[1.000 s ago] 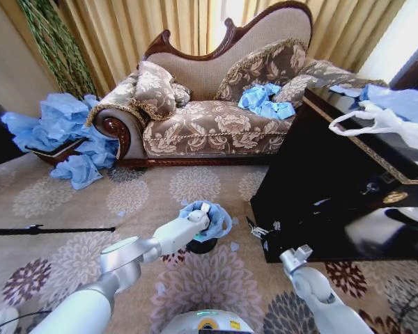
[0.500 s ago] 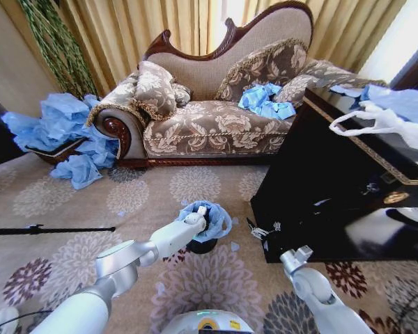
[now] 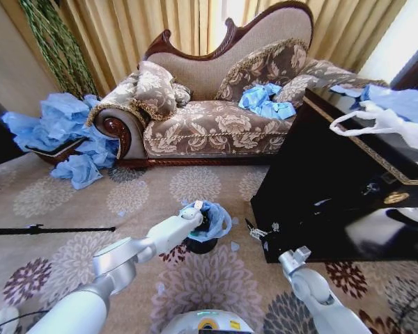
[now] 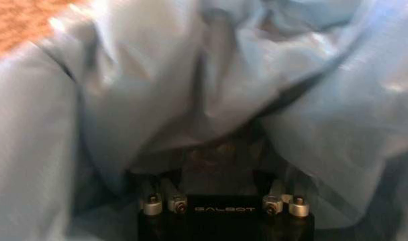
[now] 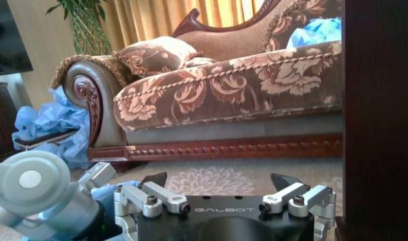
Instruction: Place a garbage bag over the trash bin.
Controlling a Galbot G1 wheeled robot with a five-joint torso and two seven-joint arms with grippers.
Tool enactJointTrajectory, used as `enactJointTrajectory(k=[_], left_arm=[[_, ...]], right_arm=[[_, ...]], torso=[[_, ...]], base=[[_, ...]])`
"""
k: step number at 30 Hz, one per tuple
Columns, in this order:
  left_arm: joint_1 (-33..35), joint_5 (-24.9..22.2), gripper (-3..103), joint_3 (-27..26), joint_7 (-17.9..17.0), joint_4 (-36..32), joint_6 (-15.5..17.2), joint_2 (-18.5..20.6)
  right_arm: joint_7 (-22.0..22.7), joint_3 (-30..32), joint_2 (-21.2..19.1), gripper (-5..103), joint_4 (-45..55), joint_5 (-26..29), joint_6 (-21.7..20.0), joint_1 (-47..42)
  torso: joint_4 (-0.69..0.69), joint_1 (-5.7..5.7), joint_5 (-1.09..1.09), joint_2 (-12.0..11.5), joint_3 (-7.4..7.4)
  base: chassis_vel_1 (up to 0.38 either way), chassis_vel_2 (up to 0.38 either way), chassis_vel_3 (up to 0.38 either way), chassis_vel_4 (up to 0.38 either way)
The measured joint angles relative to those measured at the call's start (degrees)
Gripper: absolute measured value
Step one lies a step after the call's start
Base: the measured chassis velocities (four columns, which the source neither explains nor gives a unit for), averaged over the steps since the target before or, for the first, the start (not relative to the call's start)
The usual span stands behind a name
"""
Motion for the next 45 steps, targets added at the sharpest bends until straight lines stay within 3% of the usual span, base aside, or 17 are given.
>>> enactJointTrajectory(k=[3, 6, 8, 14, 26, 35, 45], left_arm=[[0.5, -0.1, 81, 0.0, -0.3, -1.7, 0.5, 0.4], [0.9, -0.7, 96, 0.5, -1.4, -5.2, 1.1, 1.3], [1.2, -1.2, 99, 0.8, -1.8, -7.5, 1.4, 2.1], [2.5, -3.4, 100, 1.1, -4.9, -16.3, 2.8, 6.5], [4.2, -3.0, 100, -1.0, -6.4, -26.1, 3.5, 11.9], [4.7, -5.5, 100, -1.5, -8.6, -28.6, 4.5, 13.5], [6.8, -2.6, 100, -3.1, -9.1, -31.6, 3.2, 14.7]], right_arm=[[0.0, 0.1, 0.0, 100, 0.1, -0.2, 0.1, -0.2], [0.0, 0.5, 0.0, 100, 0.5, -0.3, 0.2, -0.5], [0.0, 0.7, -0.1, 100, 0.6, -0.3, 0.2, -0.6], [-0.1, 2.2, -0.2, 100, 1.4, -0.4, 0.5, -1.8], [-0.7, 4.2, 0.1, 100, 2.4, -1.3, 1.5, -4.4], [-0.8, 5.0, 1.4, 100, 2.9, -2.3, 1.9, -5.7], [-0.7, 5.6, 1.8, 100, 3.0, -2.7, 2.2, -6.1]], torso=[[0.01, 0.0, 0.01, 0.0, 0.0], [0.0, 0.0, 0.0, 0.0, 0.0], [0.0, 0.0, 0.01, 0.0, 0.0], [0.01, 0.0, 0.01, 0.0, -0.01], [0.01, 0.0, 0.0, 0.0, 0.0], [-0.01, 0.0, 0.01, 0.0, -0.01], [0.02, 0.0, 0.01, 0.0, 0.0]], base=[[0.0, 0.0, 0.0, 0.0], [0.0, 0.0, 0.0, 0.0], [0.0, 0.0, 0.0, 0.0], [0.0, 0.0, 0.0, 0.0], [0.0, 0.0, 0.0, 0.0], [0.0, 0.0, 0.0, 0.0], [0.0, 0.0, 0.0, 0.0]])
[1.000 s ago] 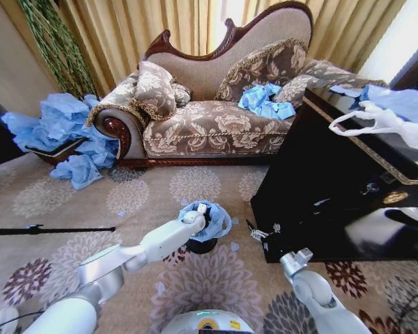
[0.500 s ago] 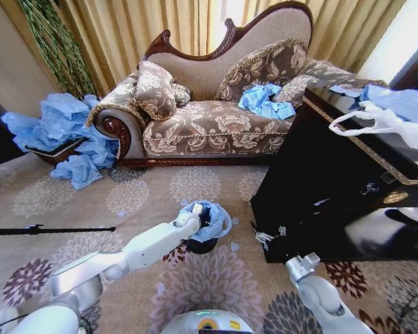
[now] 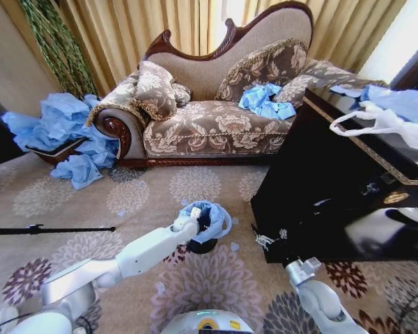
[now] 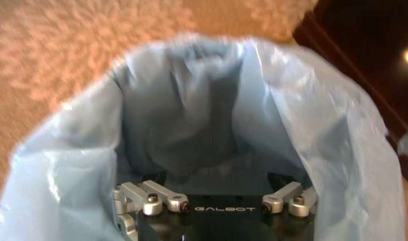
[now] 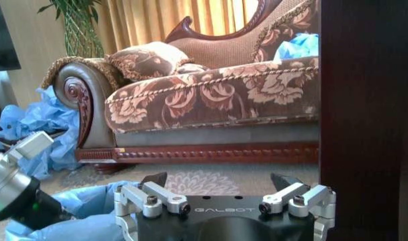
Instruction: Place a garbage bag over the trash bin.
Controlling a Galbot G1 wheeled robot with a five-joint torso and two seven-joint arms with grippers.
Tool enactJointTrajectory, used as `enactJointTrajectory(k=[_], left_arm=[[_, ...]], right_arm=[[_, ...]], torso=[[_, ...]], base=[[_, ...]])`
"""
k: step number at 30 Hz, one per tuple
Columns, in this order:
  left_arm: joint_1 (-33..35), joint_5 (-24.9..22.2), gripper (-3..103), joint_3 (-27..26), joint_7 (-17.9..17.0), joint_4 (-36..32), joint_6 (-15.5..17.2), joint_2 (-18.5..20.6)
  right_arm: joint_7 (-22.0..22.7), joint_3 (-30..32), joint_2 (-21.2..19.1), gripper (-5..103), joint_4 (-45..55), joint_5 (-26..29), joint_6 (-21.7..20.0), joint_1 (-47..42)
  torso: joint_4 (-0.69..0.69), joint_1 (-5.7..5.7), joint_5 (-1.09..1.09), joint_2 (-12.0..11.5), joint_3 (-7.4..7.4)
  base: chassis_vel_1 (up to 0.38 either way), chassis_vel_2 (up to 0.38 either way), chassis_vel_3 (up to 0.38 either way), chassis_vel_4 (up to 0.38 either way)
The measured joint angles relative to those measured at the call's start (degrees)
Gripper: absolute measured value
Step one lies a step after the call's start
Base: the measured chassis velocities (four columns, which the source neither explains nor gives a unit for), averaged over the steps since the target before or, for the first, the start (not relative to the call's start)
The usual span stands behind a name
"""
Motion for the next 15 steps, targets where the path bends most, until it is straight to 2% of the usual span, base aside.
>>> enactJointTrajectory(k=[8, 10, 15], left_arm=[[-0.9, 3.0, 100, -1.1, 1.2, 3.3, -2.0, -2.9], [-1.3, 5.1, 100, -0.8, 2.2, 5.2, -2.6, -4.4], [-1.8, 9.7, 100, 0.6, 4.1, 7.7, -4.0, -5.3]], right_arm=[[0.0, 0.3, 0.2, 100, 0.0, -0.3, 0.0, -0.3], [0.0, 0.3, 0.4, 100, -0.1, -0.5, 0.1, -0.5], [0.0, 0.5, 0.8, 100, -0.4, -0.6, 0.3, -0.8]], torso=[[-0.02, 0.0, 0.0, 0.0, 0.0], [-0.01, 0.0, 0.01, 0.0, 0.0], [-0.01, 0.0, 0.0, 0.0, 0.0]], base=[[0.0, 0.0, 0.0, 0.0], [0.0, 0.0, 0.0, 0.0], [0.0, 0.0, 0.0, 0.0]])
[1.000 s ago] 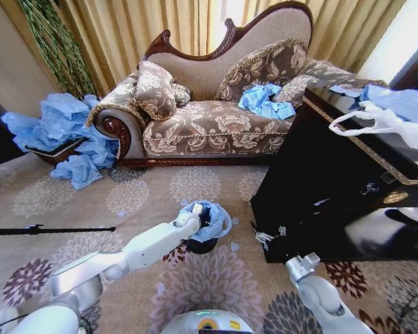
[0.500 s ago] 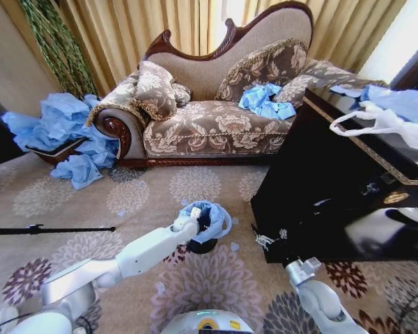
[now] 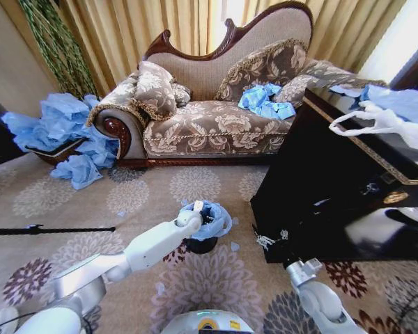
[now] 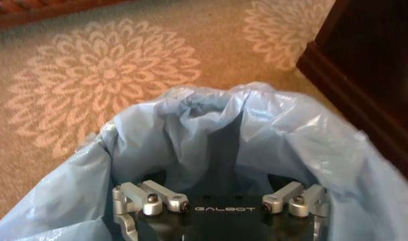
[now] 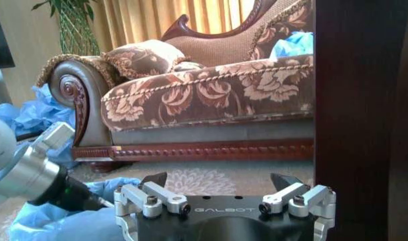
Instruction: Place a garbage bag over the trash bin.
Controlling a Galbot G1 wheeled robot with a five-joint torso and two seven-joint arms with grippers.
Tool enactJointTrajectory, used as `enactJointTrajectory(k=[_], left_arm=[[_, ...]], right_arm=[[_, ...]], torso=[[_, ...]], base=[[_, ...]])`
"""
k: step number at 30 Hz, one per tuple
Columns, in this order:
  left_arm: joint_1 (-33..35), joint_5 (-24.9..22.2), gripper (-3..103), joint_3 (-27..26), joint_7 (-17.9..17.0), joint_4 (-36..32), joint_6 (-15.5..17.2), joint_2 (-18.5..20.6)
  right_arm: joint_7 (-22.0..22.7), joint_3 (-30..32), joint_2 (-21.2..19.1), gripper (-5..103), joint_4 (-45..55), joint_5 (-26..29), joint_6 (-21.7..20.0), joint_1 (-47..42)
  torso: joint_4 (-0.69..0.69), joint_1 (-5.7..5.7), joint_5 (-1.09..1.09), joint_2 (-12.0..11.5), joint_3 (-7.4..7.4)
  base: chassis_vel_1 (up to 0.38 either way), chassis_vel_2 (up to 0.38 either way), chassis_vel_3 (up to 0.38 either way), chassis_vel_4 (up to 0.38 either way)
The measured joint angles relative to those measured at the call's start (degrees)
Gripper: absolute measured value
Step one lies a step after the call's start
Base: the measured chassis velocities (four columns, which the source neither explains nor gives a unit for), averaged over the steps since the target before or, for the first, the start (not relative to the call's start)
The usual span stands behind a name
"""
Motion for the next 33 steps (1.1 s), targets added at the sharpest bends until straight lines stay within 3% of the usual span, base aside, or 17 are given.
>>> enactJointTrajectory(k=[5, 8, 10, 13, 18, 30, 33], left_arm=[[0.7, 4.2, 100, 1.6, 1.7, -1.4, -0.5, 1.9], [0.7, 7.0, 100, 2.2, 3.2, -2.1, -2.9, 3.4], [0.6, 11.8, 100, 2.9, 5.0, -2.5, -6.9, 5.2], [1.0, 13.6, 100, 2.9, 6.1, -4.0, -9.4, 6.7], [1.7, 12.5, 100, 2.8, 7.8, -6.7, -12.7, 8.9], [3.7, 4.4, 100, 0.9, 7.5, -8.8, -13.7, 8.4], [4.4, 3.0, 100, -1.5, 6.6, -12.6, -15.3, 10.1]], right_arm=[[-0.2, 0.2, 0.3, 100, -0.5, -0.1, 0.3, -0.3], [-0.5, 0.4, 0.4, 100, -1.0, -0.1, 0.5, -0.3], [-0.6, 0.5, 0.5, 100, -1.4, 0.0, 0.5, -0.2], [-0.6, 0.5, 0.5, 100, -1.6, 0.1, 0.5, -0.2], [-0.7, 0.9, 0.3, 100, -2.1, 0.3, 0.6, -0.1], [-0.8, 1.4, 0.2, 100, -2.1, 0.6, 0.6, 0.1], [-0.8, 1.9, -0.1, 100, -2.2, 0.7, 0.7, -0.2]], torso=[[0.01, 0.0, -0.01, 0.0, 0.0], [0.01, 0.0, -0.01, 0.0, 0.0], [0.01, 0.0, 0.0, 0.0, 0.0], [0.0, 0.0, -0.01, 0.0, 0.0], [0.01, 0.0, -0.01, 0.0, 0.0], [0.0, 0.0, 0.0, 0.0, 0.0], [-0.01, 0.0, 0.0, 0.0, 0.0]], base=[[0.0, 0.0, 0.0, 0.0], [0.0, 0.0, 0.0, 0.0], [0.0, 0.0, 0.0, 0.0], [0.0, 0.0, 0.0, 0.0], [0.0, 0.0, 0.0, 0.0], [0.0, 0.0, 0.0, 0.0], [0.0, 0.0, 0.0, 0.0]])
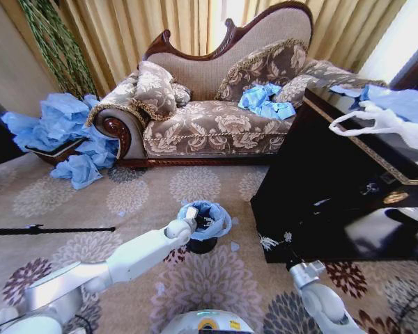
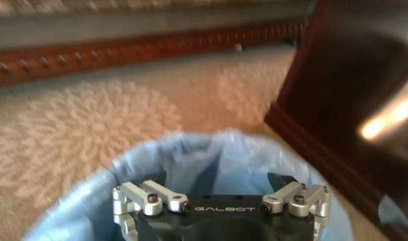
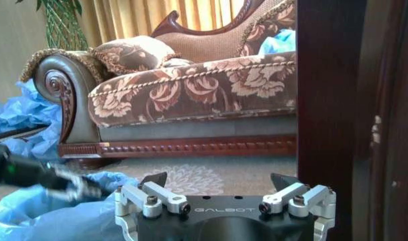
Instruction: Place a garbage bag over the trash bin.
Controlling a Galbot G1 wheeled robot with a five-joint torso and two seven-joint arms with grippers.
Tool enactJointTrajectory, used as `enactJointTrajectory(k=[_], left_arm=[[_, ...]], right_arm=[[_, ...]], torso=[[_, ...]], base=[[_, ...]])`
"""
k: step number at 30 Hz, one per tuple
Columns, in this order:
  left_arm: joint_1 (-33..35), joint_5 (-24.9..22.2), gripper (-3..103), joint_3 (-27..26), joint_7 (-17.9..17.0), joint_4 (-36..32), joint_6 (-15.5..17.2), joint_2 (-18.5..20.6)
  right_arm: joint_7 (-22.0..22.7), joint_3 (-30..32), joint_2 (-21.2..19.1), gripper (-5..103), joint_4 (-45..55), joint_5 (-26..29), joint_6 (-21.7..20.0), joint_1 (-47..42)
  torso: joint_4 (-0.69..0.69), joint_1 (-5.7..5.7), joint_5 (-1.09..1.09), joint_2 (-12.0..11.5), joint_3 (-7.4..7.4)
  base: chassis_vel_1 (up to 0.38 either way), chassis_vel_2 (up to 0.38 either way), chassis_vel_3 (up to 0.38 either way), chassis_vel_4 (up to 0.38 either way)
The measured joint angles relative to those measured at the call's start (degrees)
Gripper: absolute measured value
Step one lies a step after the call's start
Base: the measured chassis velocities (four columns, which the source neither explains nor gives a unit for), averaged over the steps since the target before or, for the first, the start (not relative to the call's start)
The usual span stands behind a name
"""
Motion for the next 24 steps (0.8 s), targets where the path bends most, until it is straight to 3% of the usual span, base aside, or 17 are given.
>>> enactJointTrajectory(k=[8, 10, 11, 13, 14, 16, 18, 20, 22, 24], left_arm=[[4.2, 0.7, 100, -6.5, 0.3, -9.2, -3.7, 6.1], [8.0, 2.8, 100, -13.0, 0.9, -14.1, -4.8, 9.5], [8.0, 2.8, 100, -13.0, 0.9, -14.1, -4.8, 9.5], [11.3, 6.1, 100, -19.4, 3.1, -18.7, -5.6, 13.9], [11.3, 6.1, 100, -19.4, 3.1, -18.7, -5.6, 13.9], [13.7, 8.9, 100, -22.3, 4.4, -21.5, -6.8, 17.4], [14.2, 9.6, 100, -22.7, 4.4, -22.0, -7.2, 18.1], [18.1, 11.5, 100, -27.1, 3.9, -24.5, -7.5, 19.1], [23.2, 13.0, 100, -32.5, 3.9, -26.2, -7.5, 18.8], [24.9, 13.5, 100, -34.2, 4.0, -26.6, -7.5, 18.6]], right_arm=[[0.2, 1.0, -0.2, 100, 1.1, 1.3, -0.1, -1.4], [-1.8, 1.3, -0.3, 100, 2.6, 3.4, 0.9, -2.2], [-1.8, 1.3, -0.3, 100, 2.6, 3.4, 0.9, -2.2], [-3.6, 2.2, 0.1, 100, 5.8, 4.5, 1.8, -4.6], [-3.6, 2.2, 0.1, 100, 5.8, 4.5, 1.8, -4.6], [-3.2, 3.6, 1.7, 100, 8.6, 4.0, 5.0, -7.9], [-2.8, 4.2, 2.4, 100, 9.4, 3.2, 6.9, -9.4], [-1.0, 5.7, 4.1, 100, 11.5, 0.3, 10.2, -13.8], [1.3, 5.9, 5.0, 100, 12.6, -1.7, 10.4, -15.3], [2.0, 5.9, 5.2, 100, 12.8, -2.4, 10.4, -15.5]], torso=[[0.01, 0.0, -0.02, 0.0, 0.0], [0.0, 0.0, -0.01, 0.0, 0.0], [0.0, 0.0, -0.01, 0.0, 0.0], [0.07, -0.01, 0.01, 0.0, -0.01], [0.07, -0.01, 0.01, 0.0, -0.01], [0.03, -0.01, -0.03, 0.0, -0.01], [0.05, -0.01, 0.01, 0.0, -0.01], [-0.09, 0.0, -0.05, 0.0, 0.0], [-0.07, -0.01, 0.02, 0.0, -0.01], [-0.06, -0.01, 0.04, 0.0, -0.01]], base=[[0.0, 0.0, 0.0, 0.0], [0.0, 0.0, 0.0, 0.0], [0.0, 0.0, 0.0, 0.0], [0.0, 0.0, 0.0, 0.0], [0.0, 0.0, 0.0, 0.0], [0.0, 0.0, 0.0, 0.0], [0.0, 0.0, 0.0, 0.0], [0.0, 0.0, 0.0, 0.0], [0.0, 0.0, 0.0, 0.0], [0.0, 0.0, 0.0, 0.0]])
